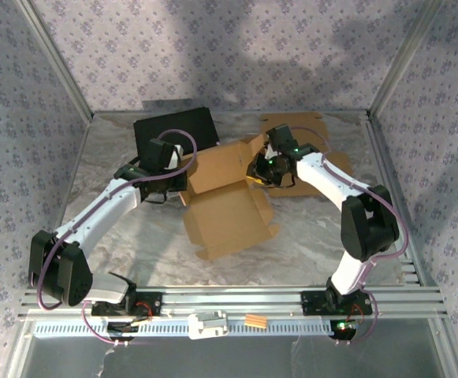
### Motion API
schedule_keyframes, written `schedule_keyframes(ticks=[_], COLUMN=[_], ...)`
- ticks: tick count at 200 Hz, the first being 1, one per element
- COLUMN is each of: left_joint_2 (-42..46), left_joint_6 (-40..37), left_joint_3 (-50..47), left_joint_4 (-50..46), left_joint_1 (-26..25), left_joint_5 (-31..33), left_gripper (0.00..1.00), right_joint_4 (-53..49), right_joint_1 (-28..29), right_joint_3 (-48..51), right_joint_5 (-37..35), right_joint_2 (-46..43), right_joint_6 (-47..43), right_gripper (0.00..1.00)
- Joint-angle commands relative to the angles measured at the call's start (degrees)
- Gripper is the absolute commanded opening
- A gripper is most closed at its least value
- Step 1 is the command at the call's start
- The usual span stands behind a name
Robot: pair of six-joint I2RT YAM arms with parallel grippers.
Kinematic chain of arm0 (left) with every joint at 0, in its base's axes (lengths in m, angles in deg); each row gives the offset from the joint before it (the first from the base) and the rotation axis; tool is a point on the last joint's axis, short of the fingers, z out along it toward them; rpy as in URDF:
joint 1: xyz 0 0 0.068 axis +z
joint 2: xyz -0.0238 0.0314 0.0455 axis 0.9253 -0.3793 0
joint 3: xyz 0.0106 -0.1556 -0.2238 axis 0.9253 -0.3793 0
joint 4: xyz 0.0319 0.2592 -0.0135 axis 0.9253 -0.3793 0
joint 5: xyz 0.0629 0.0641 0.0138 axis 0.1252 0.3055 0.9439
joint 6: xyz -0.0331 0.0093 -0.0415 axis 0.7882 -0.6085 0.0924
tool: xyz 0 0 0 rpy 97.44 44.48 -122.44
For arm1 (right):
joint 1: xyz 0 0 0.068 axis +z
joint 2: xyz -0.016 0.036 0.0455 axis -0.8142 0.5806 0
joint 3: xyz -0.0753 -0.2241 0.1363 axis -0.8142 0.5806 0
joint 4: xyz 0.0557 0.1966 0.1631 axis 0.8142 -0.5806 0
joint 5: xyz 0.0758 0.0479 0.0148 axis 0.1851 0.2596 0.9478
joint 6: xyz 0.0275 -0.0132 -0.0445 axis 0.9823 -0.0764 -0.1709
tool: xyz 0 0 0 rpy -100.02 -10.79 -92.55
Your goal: Fold the paper box
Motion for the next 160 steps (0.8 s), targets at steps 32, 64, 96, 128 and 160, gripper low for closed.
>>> schedule_keyframes(ticks=[32, 64, 96, 128, 160], left_joint_2=[-0.3, -0.5, -0.5, 0.1, -1.4], left_joint_6=[1.6, 1.9, 1.2, 1.4, 0.4], left_joint_3=[2.0, 2.5, 2.8, 2.0, 0.7], left_joint_4=[1.6, 1.8, 2.1, 5.2, 12.5], left_joint_1=[0.2, 0.5, 1.9, 8.2, 14.3], left_joint_5=[-1.8, -2.4, -4.7, -16.0, -29.8], left_gripper=[0.0, 0.0, 0.0, 0.0, 0.0], right_joint_4=[-1.8, -2.1, -7.2, -6.4, -0.4], right_joint_1=[4.6, 5.4, 4.6, -3.5, -14.0], right_joint_3=[-3.3, -4.2, -9.5, -11.6, -14.7], right_joint_5=[1.1, 1.6, 1.7, 10.3, 18.4], right_joint_2=[1.0, 1.3, -0.8, -8.2, -10.6], right_joint_6=[-0.2, -1.0, -6.0, -11.5, -8.7], right_gripper=[0.23, 0.24, 0.35, 0.48, 0.53])
